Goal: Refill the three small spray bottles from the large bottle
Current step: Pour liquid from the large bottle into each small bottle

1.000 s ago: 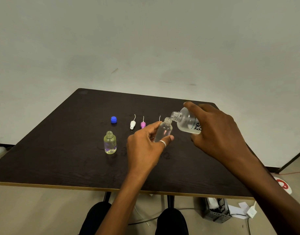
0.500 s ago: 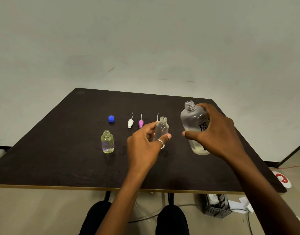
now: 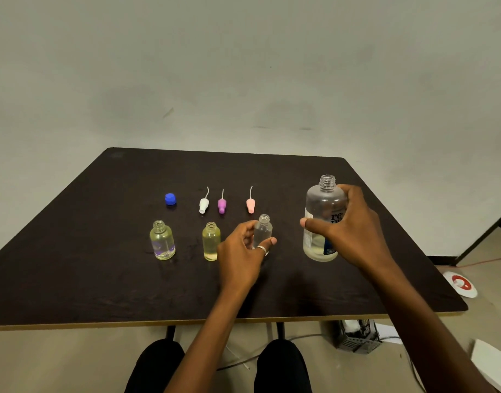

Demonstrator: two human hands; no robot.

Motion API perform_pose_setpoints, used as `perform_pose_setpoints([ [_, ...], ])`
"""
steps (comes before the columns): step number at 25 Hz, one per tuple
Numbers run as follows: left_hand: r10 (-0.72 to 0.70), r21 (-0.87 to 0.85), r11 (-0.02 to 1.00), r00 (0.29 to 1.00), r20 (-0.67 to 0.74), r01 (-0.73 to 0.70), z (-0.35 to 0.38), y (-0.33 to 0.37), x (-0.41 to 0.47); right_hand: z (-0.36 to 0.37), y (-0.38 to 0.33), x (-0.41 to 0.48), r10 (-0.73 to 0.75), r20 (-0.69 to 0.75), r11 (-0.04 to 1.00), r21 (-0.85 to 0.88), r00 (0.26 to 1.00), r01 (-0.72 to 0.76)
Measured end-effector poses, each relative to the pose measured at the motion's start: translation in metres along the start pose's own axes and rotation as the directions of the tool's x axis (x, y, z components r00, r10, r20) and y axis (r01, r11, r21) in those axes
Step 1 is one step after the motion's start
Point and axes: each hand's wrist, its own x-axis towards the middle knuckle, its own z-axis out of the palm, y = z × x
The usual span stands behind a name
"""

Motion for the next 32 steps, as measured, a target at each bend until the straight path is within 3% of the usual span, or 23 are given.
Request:
perform_pose_setpoints([
  [14, -0.007, 0.022, 1.000, 1.000, 0.022, 0.006, 0.007, -0.014, -0.002, 0.030, 0.051, 0.014, 0.045, -0.032, 0.999, -0.022, 0.998, -0.046],
  [32, -0.038, 0.047, 0.998, 0.999, 0.039, 0.036, 0.006, -0.012, -0.004, 0.034, 0.066, 0.007, 0.076, -0.068, 0.997, 0.008, 0.995, -0.076],
])
